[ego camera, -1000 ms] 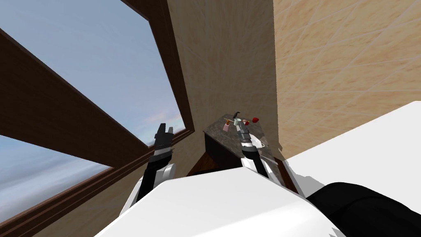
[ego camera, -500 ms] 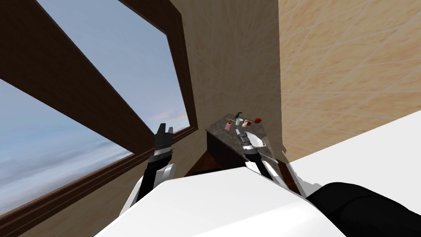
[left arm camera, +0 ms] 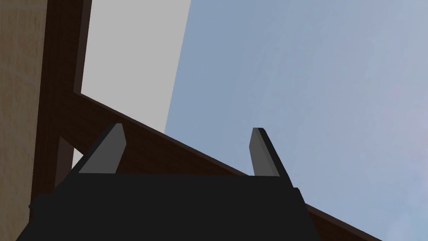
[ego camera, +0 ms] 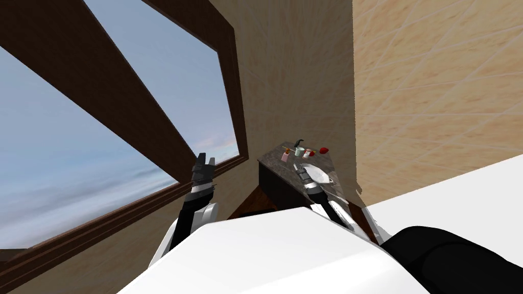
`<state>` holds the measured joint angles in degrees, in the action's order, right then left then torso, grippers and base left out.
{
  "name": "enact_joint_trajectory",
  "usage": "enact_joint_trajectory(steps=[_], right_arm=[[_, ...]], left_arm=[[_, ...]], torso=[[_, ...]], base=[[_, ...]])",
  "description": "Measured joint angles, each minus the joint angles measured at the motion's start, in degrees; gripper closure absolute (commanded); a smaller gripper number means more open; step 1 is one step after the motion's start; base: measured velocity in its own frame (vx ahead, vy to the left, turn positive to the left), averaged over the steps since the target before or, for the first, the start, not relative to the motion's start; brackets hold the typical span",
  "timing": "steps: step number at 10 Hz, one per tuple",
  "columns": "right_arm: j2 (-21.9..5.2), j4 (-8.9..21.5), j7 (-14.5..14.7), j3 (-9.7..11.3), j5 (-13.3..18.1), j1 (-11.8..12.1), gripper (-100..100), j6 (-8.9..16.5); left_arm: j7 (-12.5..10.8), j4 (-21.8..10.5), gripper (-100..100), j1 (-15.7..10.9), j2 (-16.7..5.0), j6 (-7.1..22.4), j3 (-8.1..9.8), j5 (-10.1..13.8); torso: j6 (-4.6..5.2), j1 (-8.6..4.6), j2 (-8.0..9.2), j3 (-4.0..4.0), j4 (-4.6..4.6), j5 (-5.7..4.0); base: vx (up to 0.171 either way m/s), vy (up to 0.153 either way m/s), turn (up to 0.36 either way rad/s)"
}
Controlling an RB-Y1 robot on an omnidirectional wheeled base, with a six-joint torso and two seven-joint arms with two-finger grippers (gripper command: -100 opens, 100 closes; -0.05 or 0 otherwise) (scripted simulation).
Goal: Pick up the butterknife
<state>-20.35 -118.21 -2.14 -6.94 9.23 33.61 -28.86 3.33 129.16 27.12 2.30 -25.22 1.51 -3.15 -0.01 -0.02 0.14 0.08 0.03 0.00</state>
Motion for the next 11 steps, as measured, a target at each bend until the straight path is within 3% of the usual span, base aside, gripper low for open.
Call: enact_joint_trajectory(steps=[11], right_arm=[[-16.7, 12.3, -0.9, -0.4, 2.9, 1.5, -100, -1.6]], left_arm=[[0.0, 0.0, 0, 0.0, 0.0, 0.0, 0.01, 0.0]], torso=[[0.02, -0.05, -0.11, -0.06, -0.02, -0.01]], base=[[-0.020, 0.000, 0.114]])
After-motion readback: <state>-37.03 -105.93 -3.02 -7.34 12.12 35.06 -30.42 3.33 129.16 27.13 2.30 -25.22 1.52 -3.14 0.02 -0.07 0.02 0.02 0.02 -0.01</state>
